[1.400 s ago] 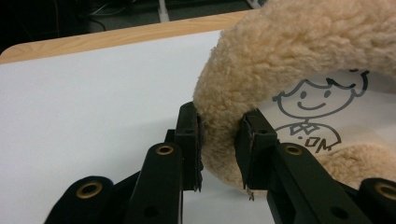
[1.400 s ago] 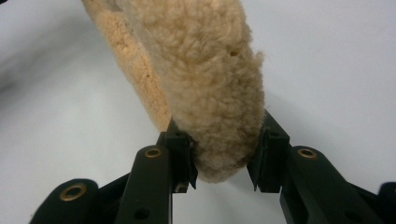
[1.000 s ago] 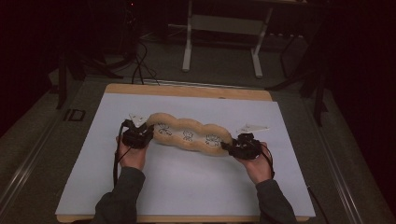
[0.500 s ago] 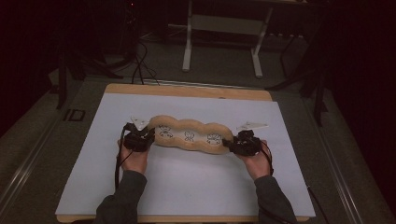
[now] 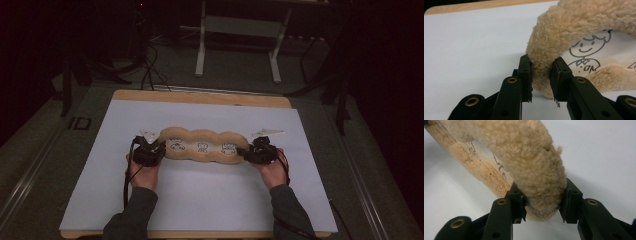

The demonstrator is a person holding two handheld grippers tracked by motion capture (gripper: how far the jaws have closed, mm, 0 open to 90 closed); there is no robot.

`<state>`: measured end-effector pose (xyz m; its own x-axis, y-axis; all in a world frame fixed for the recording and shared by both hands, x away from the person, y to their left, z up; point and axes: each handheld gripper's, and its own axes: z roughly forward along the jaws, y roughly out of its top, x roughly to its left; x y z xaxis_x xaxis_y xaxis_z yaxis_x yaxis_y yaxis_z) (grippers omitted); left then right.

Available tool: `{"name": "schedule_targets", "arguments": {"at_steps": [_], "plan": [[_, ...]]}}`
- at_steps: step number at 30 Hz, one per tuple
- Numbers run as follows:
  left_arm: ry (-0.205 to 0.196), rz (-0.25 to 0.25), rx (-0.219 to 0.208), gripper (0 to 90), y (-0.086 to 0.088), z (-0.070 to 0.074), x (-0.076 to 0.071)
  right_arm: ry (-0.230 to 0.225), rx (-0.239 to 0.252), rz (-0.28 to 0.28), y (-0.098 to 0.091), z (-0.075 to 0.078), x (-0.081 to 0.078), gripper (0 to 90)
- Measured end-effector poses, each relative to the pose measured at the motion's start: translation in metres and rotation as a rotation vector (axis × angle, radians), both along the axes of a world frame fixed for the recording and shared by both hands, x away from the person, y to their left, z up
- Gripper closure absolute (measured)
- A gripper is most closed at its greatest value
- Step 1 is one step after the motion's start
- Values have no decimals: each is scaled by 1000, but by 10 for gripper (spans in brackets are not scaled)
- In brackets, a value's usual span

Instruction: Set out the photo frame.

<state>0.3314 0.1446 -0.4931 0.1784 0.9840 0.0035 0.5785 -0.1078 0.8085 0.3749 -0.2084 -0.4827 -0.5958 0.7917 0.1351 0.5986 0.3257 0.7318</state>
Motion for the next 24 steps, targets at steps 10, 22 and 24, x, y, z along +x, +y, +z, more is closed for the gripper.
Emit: {"name": "schedule_targets", "arguments": {"at_steps": [10,22,24], "plan": [[-7,-8,14,733,-3,-5,-3,11,11,-19,-3,-11,3,585],[50,-18,-14,732,-1,0,-2,92,70,-25,-8,-8,8,587],[56,-16,-21,731,-1,1,-1,112,75,-27,-9,-7,9,586]]}}
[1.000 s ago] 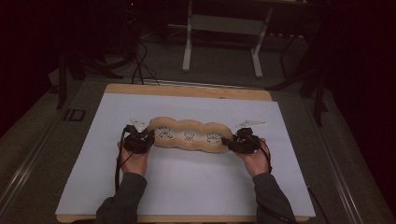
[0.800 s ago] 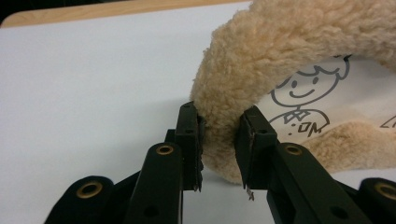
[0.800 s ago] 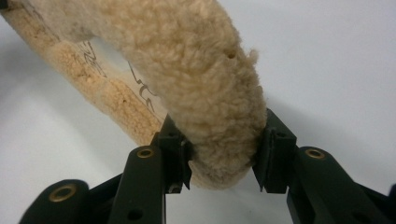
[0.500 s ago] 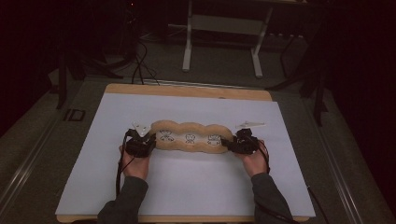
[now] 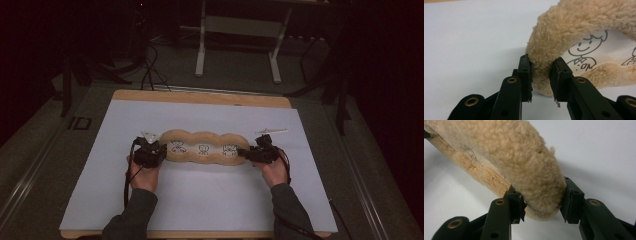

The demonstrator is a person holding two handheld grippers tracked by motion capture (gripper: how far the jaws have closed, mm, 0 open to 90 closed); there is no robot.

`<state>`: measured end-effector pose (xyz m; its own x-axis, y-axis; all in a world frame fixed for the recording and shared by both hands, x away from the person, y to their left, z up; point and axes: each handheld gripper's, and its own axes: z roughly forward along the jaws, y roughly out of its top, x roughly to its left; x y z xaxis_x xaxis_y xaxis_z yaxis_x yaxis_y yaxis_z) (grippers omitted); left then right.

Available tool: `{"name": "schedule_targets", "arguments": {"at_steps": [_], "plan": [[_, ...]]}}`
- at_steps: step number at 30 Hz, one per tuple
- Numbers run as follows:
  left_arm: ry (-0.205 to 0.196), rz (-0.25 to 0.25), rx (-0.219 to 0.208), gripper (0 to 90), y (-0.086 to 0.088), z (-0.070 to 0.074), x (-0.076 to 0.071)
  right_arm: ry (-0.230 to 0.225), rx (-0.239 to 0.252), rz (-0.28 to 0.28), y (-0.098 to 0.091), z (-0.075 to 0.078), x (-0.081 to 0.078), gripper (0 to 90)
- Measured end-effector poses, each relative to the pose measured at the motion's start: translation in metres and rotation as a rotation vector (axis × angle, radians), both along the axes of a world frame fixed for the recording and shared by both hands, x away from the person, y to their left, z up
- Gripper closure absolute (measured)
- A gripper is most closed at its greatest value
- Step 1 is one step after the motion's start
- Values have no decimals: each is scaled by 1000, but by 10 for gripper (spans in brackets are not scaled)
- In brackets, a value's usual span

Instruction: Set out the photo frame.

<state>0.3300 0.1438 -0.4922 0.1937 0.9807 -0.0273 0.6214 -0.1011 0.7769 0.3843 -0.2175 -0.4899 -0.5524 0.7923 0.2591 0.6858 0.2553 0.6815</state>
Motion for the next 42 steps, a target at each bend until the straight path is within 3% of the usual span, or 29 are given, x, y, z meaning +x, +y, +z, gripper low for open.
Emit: {"name": "schedule_targets", "arguments": {"at_steps": [7,15,20,23,27,33,36,42], "plan": [[39,-7,-16,727,3,3,6,28,6,-19,0,1,4,577],[50,-31,-82,668,10,2,9,35,14,-35,2,0,6,509],[43,-41,-68,648,9,1,6,34,14,-48,2,0,6,476],[38,-41,-67,704,9,1,4,34,11,-50,2,0,6,476],[37,-45,-60,713,9,1,1,34,15,-58,1,1,7,477],[39,-43,-73,709,9,1,-1,30,21,-68,-1,2,7,481],[43,-41,-80,661,10,0,0,26,17,-70,-1,2,6,477],[31,-35,-37,570,10,-1,-5,9,6,-60,-3,3,0,454]]}}
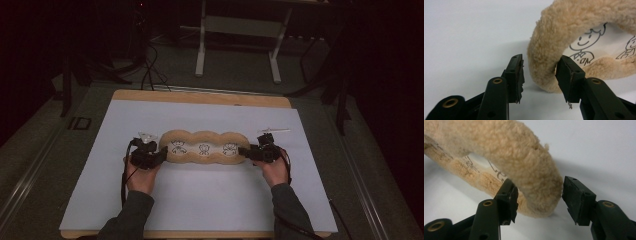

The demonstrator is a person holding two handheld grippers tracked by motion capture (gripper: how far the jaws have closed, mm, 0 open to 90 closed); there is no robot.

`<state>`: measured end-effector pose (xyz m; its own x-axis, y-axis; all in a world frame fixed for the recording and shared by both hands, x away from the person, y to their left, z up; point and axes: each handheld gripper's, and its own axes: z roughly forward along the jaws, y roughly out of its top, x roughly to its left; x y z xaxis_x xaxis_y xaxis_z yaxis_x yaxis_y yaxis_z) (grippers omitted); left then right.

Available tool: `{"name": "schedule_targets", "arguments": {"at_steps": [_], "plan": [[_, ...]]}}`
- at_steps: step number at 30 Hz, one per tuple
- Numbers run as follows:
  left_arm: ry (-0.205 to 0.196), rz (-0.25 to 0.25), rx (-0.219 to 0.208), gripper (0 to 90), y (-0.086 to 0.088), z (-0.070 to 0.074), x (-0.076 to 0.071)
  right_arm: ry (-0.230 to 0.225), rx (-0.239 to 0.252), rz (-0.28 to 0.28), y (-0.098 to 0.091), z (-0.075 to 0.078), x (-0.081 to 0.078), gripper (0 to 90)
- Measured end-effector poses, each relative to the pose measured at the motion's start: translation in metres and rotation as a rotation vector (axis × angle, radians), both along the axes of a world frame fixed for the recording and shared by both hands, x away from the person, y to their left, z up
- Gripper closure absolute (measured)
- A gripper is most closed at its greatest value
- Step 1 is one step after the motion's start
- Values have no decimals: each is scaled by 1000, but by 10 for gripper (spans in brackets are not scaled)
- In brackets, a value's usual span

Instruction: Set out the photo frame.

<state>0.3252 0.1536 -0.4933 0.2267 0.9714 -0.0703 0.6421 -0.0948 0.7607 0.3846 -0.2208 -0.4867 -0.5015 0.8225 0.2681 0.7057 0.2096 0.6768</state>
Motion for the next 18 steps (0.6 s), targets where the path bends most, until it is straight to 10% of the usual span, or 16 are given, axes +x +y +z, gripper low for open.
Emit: {"name": "schedule_targets", "arguments": {"at_steps": [18], "plan": [[-39,30,-42,509,43,-4,-33,-48,0,4,-25,4,-28,400]]}}
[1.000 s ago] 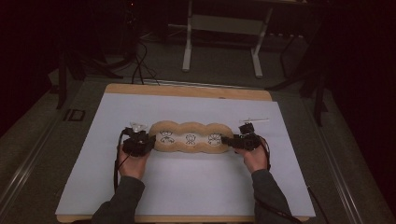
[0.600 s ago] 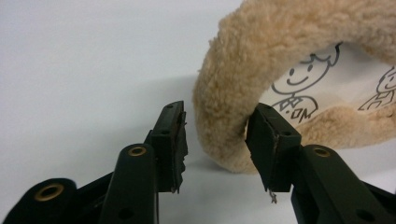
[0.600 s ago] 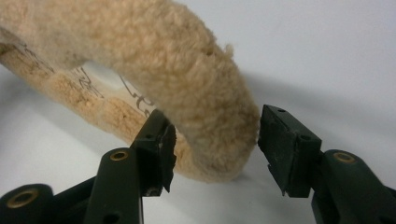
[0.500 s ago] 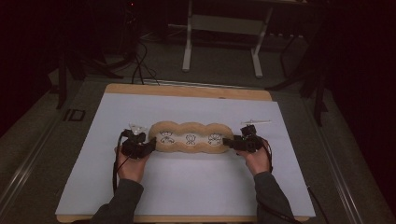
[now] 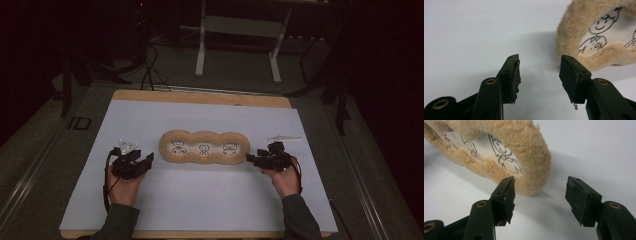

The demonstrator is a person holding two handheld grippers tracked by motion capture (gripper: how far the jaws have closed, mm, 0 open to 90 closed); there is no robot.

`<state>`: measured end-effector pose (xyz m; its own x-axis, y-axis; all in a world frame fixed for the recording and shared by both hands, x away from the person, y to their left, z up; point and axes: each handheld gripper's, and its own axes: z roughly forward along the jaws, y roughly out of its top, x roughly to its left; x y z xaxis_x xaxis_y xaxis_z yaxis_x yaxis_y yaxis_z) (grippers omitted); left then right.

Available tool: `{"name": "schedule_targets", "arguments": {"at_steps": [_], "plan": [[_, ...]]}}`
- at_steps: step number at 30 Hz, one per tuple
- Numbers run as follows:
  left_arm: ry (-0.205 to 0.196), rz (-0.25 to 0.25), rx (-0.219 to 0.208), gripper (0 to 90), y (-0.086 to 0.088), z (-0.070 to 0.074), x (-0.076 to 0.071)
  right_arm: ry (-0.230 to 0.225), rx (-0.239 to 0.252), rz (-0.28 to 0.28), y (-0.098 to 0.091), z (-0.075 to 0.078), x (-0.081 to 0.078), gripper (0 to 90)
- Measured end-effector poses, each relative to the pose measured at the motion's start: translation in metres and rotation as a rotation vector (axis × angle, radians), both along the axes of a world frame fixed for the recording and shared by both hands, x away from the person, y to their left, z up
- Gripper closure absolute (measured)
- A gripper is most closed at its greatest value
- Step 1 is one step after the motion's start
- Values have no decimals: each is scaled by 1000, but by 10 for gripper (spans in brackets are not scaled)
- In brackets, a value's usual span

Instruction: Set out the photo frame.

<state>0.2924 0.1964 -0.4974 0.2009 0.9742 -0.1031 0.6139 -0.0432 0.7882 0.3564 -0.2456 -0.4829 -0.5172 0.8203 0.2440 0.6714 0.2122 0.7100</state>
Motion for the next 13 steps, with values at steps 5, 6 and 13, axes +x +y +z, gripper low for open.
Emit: {"name": "schedule_targets", "arguments": {"at_steps": [5,6,13], "plan": [[12,9,-2,497,10,-4,-7,-5,-8,0,-4,-4,-5,393],[11,8,1,496,11,-4,-9,-7,-15,2,-5,-5,-6,392],[34,-6,89,460,15,-11,-15,-19,-45,-4,-14,-16,-15,380]]}}
